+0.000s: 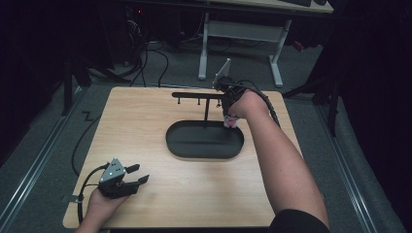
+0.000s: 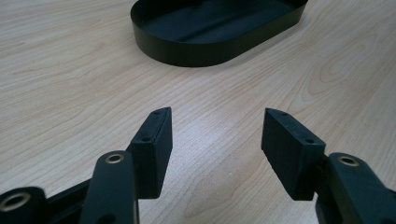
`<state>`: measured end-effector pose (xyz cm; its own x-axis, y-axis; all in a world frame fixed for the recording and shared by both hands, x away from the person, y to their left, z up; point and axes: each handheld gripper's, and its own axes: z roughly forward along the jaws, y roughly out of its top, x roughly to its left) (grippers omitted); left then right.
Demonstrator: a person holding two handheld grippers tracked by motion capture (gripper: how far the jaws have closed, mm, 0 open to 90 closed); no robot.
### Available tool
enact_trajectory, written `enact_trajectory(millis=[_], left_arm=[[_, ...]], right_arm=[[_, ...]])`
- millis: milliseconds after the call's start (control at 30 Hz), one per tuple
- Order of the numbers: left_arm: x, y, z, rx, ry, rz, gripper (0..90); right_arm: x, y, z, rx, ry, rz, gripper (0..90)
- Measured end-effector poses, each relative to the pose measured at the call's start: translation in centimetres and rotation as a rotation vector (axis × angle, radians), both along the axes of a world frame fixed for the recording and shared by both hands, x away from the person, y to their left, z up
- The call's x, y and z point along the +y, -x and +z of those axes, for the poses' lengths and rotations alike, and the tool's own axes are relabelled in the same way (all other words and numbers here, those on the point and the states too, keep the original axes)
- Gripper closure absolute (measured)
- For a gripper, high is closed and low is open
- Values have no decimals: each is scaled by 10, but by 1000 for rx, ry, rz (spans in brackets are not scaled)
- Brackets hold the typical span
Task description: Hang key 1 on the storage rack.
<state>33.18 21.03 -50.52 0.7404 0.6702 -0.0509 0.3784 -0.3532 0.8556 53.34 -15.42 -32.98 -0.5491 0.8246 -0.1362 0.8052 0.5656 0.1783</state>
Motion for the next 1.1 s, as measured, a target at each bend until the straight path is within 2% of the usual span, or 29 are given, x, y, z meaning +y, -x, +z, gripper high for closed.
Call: enact_trajectory(millis=[133, 200, 433, 533, 567, 600, 633, 700, 867, 1100], left_arm=[[0, 0, 0, 1, -3, -2, 438], [0, 1, 0, 1, -3, -2, 438], [0, 1, 0, 1, -5, -3, 438], [0, 1, 0, -1, -2, -1, 438], [0, 1, 0, -1, -3, 0, 438], [0, 1, 0, 0, -3, -1, 438], [0, 1, 0, -3, -3, -1, 438], [0, 1, 0, -3, -5, -4, 438], [-2, 0, -1, -2, -7, -5, 437], [-3, 1, -1, 1, -10, -4, 435]], right_arm=[[0, 0, -1, -2, -3, -2, 851], [0, -1, 0, -29, -6, 14, 852], [1, -7, 4, -50, -4, -4, 852], [1, -6, 0, -17, 2, -29, 850], [0, -6, -2, -20, 3, -9, 849], [0, -4, -4, -9, 1, -18, 847], [0, -3, -7, 0, -3, -12, 833], [-2, -2, -9, 10, -4, -18, 749], [-8, 9, -9, 21, -37, -45, 660], [-27, 35, -4, -47, -105, -49, 540]])
